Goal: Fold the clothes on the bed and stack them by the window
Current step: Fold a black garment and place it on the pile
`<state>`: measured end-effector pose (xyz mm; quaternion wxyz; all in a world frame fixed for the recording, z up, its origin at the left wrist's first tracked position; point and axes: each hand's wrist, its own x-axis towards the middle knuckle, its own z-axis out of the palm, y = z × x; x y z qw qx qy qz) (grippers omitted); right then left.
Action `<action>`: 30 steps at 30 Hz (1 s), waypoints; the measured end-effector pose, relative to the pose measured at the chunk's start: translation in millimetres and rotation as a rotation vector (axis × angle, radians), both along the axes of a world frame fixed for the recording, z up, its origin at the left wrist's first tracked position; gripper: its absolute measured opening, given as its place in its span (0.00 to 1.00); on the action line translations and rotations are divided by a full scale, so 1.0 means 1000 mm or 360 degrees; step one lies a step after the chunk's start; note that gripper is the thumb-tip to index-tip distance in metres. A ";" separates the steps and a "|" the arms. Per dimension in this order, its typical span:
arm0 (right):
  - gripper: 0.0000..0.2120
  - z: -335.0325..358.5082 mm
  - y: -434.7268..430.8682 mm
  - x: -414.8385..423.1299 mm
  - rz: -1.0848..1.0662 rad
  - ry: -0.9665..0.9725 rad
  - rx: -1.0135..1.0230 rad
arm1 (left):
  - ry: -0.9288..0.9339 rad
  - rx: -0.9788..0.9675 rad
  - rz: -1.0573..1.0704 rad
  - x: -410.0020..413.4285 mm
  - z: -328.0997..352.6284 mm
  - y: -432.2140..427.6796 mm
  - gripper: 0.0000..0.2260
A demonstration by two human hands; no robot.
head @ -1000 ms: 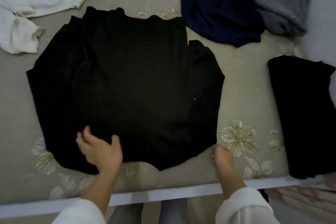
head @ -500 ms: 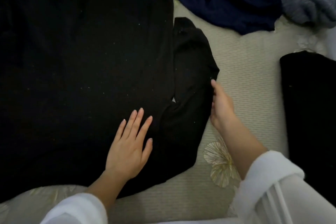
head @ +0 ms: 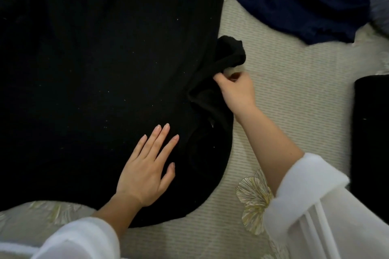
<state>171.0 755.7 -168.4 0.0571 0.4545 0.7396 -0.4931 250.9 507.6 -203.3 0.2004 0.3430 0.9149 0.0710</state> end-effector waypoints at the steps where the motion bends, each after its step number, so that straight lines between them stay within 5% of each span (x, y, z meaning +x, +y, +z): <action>1: 0.27 -0.002 -0.004 -0.006 0.0115 -0.0053 0.0041 | 0.0000 0.0002 0.0004 0.000 0.000 0.000 0.27; 4: 0.23 -0.004 -0.010 -0.015 0.0150 -0.0131 -0.0038 | 0.0006 0.0007 0.0017 0.000 0.001 0.000 0.27; 6: 0.13 0.005 -0.003 -0.012 -0.0045 -0.0046 -0.0242 | 0.0002 0.0015 0.0019 0.000 0.001 0.000 0.27; 8: 0.02 0.016 0.016 -0.001 -0.0200 0.0108 -0.0104 | -0.0013 0.0012 0.0021 0.000 0.002 0.000 0.27; 13: 0.17 0.065 0.085 0.057 -0.0767 0.0698 0.0430 | -0.0011 -0.0037 0.0012 0.000 0.005 0.000 0.27; 15: 0.15 0.073 0.102 0.085 -0.1053 0.0677 0.0295 | -0.0023 -0.0063 0.0015 0.000 0.008 0.001 0.28; 17: 0.03 0.065 0.108 0.113 -0.1255 0.0575 -0.0166 | -0.0041 -0.0064 0.0044 0.001 0.010 0.003 0.29; 20: 0.17 0.050 0.106 0.141 -0.1397 0.0490 -0.0849 | -0.0154 0.0063 0.0165 0.004 0.018 0.010 0.31; 24: 0.18 0.047 0.111 0.148 -0.1430 0.0537 -0.1005 | -0.0255 0.0284 -0.0238 0.029 0.027 0.038 0.34; 27: 0.14 0.057 0.129 0.148 -0.1427 0.0672 -0.1112 | -0.0180 0.0134 -0.0481 0.049 0.025 0.066 0.38; 30: 0.13 0.069 0.149 0.155 -0.1439 0.0747 -0.0889 | -0.0132 -0.0064 -0.0489 0.052 0.029 0.081 0.37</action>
